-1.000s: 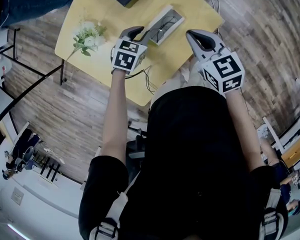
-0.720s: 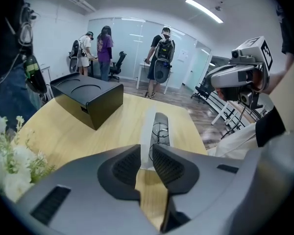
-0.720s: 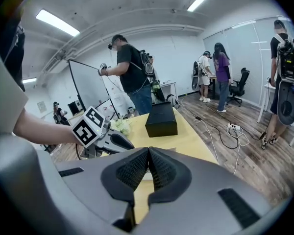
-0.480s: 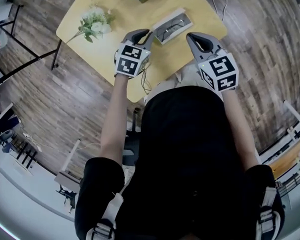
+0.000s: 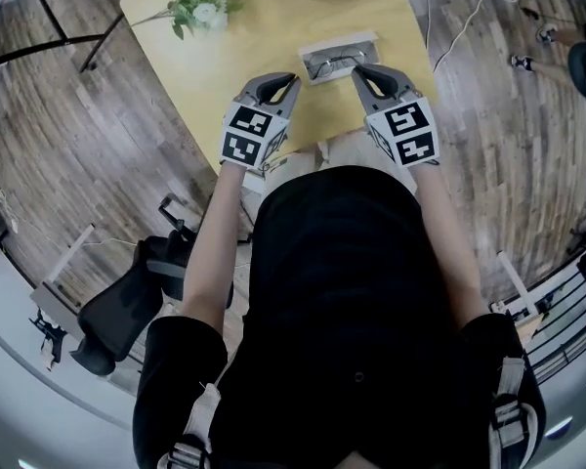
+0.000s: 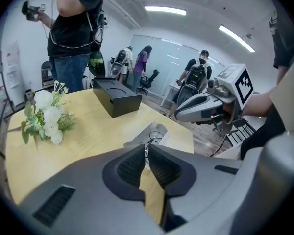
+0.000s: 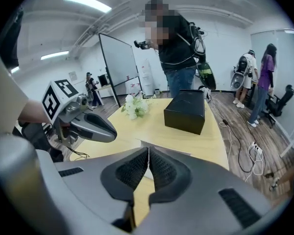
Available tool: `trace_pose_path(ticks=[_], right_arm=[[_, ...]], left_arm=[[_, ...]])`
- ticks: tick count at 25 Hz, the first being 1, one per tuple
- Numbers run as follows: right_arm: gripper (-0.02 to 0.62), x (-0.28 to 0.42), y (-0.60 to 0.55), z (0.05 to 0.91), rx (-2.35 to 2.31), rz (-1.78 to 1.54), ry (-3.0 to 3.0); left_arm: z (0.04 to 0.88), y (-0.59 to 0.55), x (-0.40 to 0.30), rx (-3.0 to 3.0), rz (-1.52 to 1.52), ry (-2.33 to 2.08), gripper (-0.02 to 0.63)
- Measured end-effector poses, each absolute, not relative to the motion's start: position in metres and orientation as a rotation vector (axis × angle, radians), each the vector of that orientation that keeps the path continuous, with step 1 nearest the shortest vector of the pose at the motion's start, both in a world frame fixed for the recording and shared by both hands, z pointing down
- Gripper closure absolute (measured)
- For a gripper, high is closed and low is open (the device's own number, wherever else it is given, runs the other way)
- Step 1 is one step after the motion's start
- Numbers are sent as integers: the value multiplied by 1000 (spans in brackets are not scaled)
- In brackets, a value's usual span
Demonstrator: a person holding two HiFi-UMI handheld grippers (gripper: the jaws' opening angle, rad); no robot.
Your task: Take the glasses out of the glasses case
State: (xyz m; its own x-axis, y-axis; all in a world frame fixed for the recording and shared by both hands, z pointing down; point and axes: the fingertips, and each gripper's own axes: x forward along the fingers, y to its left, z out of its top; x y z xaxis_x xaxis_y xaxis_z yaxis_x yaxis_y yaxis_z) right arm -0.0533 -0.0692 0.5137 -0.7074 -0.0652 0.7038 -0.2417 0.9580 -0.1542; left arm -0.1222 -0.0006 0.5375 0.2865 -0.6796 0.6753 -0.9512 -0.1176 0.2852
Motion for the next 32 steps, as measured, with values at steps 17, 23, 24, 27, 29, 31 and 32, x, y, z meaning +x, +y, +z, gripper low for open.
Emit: trace_pose_path(ticks=[17,23,24,27,29,31,32], right_arm=[[517,-84,-69,606,-350,-128,-2168],[512,-93,-64,616,-490,-235,-2126],[513,-94,-64,618,-506,-254,-2112],[521,-96,-66,622,-536,-343,-2081],[517,-98,-65,622,-556,-387,-2073],[517,-98,-62,622,-578,-430,-2061],[517,-99,-61,622,-589,-450,-2054]], left_arm=[[521,26,-85,1514,240,-1730,566],[524,40,-82,1451,234,-1760,566],[524,40,-83,1440,231,-1766,566],[525,40,-87,1418,226,-1782,566],[524,40,-90,1409,226,-1792,566],[522,43,-90,1400,226,-1801,566],[521,45,-90,1398,226,-1806,566]])
